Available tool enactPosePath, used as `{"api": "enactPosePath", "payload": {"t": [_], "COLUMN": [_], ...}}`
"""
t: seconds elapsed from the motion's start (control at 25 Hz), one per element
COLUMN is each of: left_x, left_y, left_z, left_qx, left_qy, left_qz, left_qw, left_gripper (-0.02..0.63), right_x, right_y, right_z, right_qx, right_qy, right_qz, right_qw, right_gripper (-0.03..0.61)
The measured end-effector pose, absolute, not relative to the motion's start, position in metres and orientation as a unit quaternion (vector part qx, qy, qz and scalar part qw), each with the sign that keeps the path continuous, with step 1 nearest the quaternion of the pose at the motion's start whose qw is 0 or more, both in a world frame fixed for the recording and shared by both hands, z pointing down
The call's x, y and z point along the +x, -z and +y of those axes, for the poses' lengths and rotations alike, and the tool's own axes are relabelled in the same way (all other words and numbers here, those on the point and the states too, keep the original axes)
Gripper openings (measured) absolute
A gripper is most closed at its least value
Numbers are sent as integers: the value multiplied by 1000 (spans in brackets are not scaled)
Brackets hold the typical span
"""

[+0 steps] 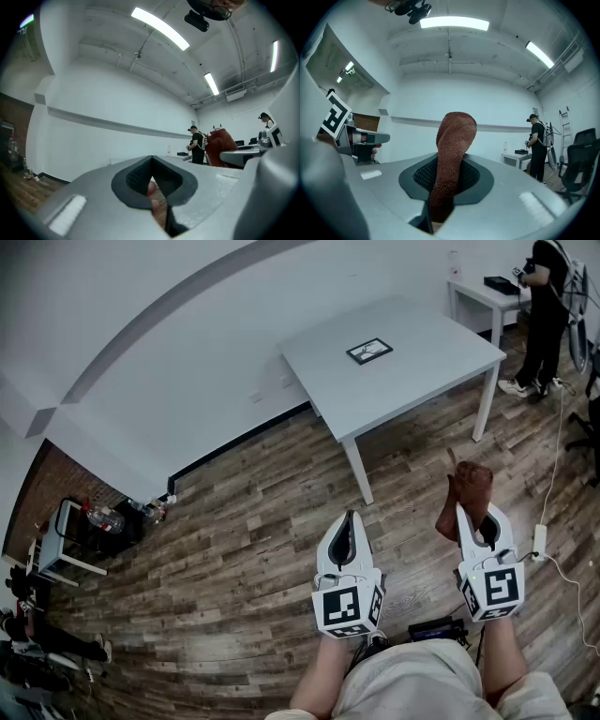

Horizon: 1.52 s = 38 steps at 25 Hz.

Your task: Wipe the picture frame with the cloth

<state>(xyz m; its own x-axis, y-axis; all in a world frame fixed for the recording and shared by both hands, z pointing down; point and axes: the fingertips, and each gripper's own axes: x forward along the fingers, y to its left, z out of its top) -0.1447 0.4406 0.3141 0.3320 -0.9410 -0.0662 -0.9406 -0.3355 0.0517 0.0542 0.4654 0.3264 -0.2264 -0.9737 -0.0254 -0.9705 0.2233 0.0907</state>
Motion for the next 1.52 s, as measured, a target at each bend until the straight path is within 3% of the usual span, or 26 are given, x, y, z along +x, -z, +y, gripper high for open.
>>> {"api": "enactPosePath", "payload": {"t": [1.52], "left_x": [-42], "left_y": [-318], "left_z": [432], "left_qx": [818], "left_qy": [26], "left_qz": [-575], "left_qw": [-2], "left_gripper": [0], "right_x": [158], "right_y": [-342], "right_z": [460], "right_qx": [626], "right_qy": [19], "right_qz": [-779], "right_qw": [-2], "right_gripper": [94]}}
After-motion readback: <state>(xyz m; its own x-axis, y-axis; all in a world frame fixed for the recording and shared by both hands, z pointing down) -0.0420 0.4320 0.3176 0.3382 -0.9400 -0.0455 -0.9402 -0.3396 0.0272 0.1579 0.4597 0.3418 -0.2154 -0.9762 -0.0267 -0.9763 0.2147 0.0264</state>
